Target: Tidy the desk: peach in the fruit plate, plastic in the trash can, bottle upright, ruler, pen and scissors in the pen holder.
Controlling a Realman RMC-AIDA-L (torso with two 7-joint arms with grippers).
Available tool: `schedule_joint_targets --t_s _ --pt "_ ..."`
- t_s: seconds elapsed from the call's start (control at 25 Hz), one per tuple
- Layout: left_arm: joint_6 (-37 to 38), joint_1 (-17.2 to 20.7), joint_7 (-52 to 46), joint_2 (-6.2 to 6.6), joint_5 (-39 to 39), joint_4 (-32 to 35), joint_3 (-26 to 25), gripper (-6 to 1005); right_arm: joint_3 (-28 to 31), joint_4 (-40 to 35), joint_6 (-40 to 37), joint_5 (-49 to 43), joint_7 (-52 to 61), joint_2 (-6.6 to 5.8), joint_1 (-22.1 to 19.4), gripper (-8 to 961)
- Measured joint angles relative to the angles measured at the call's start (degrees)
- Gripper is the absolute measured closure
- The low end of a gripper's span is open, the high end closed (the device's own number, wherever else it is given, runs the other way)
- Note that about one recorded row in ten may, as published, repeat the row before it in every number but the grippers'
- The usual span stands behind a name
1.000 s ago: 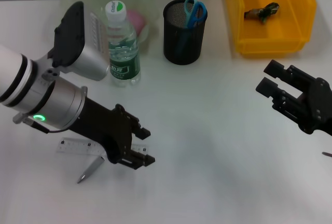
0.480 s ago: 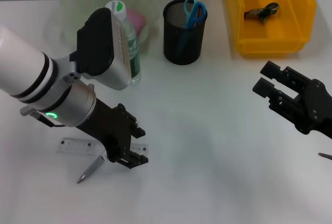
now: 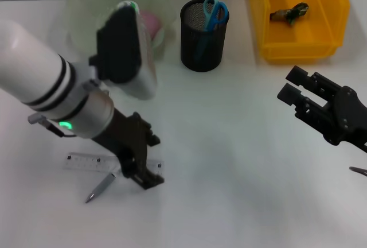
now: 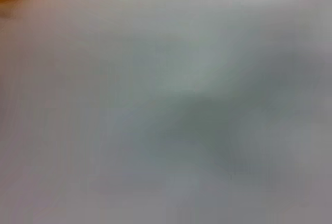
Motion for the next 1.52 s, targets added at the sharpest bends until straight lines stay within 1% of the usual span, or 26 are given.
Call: schedule_joint_targets --t_s 0.04,0.16,0.28,0.56,1.52 --pt "-0.03 0.17 -0.27 -0.04 2.61 0.92 3.03 327 0.0 -0.01 0.14 0.0 0.02 -0.01 0.1 392" --pt "-0.95 0.7 -1.72 -0.21 7.54 2.1 7.73 262 0.0 0.01 0.47 0.01 0.04 -0.02 0.43 392" --pt "-1.87 0.85 -3.6 -0.3 9.32 2.97 9.92 197 0.0 0.06 0.61 0.01 0.05 -0.03 0.62 392" --pt "-2.66 2.03 -3.0 -0.27 9.09 5.21 10.27 206 -0.01 0.14 0.65 0.14 0.22 0.04 0.72 392" --pt "-4.01 2.07 -3.08 -0.29 7.45 4.44 11.68 255 0.0 0.73 0.59 0.28 0.44 0.06 0.87 393"
